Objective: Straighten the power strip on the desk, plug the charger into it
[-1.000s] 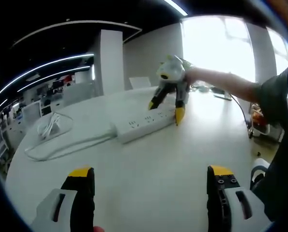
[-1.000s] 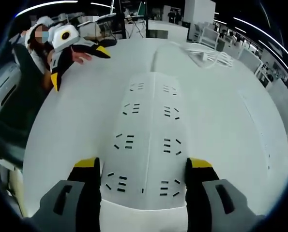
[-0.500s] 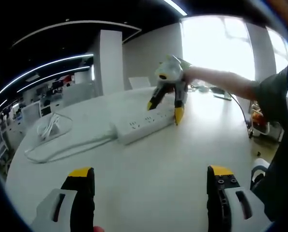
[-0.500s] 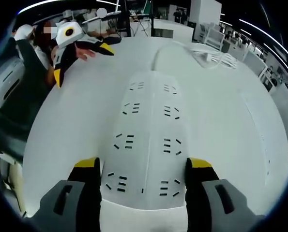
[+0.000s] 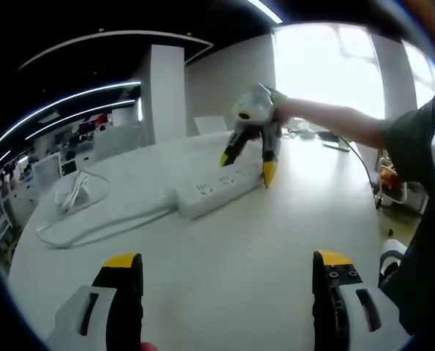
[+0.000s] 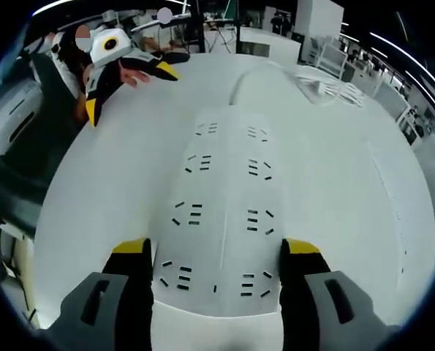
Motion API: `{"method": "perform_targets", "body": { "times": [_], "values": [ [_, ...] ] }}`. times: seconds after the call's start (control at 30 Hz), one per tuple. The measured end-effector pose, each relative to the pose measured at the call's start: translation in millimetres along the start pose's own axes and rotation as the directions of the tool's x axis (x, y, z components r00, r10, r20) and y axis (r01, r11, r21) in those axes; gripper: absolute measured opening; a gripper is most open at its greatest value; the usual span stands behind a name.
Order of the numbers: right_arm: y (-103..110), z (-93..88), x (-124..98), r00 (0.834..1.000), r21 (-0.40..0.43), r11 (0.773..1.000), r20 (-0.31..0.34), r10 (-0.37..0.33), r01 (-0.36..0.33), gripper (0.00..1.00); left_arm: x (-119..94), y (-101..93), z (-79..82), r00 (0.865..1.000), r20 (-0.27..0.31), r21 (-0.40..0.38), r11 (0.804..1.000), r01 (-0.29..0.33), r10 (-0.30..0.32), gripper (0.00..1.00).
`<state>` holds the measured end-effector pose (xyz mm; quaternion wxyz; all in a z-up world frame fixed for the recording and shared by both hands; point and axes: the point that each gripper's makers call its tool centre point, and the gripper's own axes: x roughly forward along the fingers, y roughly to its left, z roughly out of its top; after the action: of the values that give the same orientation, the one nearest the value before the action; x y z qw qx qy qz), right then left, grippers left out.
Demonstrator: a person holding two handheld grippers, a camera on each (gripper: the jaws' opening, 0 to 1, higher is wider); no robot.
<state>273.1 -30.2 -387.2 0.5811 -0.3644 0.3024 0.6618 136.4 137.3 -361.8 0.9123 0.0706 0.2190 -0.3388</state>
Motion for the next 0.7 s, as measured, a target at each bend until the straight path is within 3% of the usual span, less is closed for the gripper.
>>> {"method": "perform_targets", "body": {
  "times": [0.7],
  "values": [
    [-0.2, 0.2, 0.2, 1.0, -0.017, 1.0, 0.015, 0.014, -0.014, 0.7, 1.6, 0.0, -2.6, 1.0, -0.003, -0.006, 1.0, 0.002, -0.002, 1.0]
  ]
}}
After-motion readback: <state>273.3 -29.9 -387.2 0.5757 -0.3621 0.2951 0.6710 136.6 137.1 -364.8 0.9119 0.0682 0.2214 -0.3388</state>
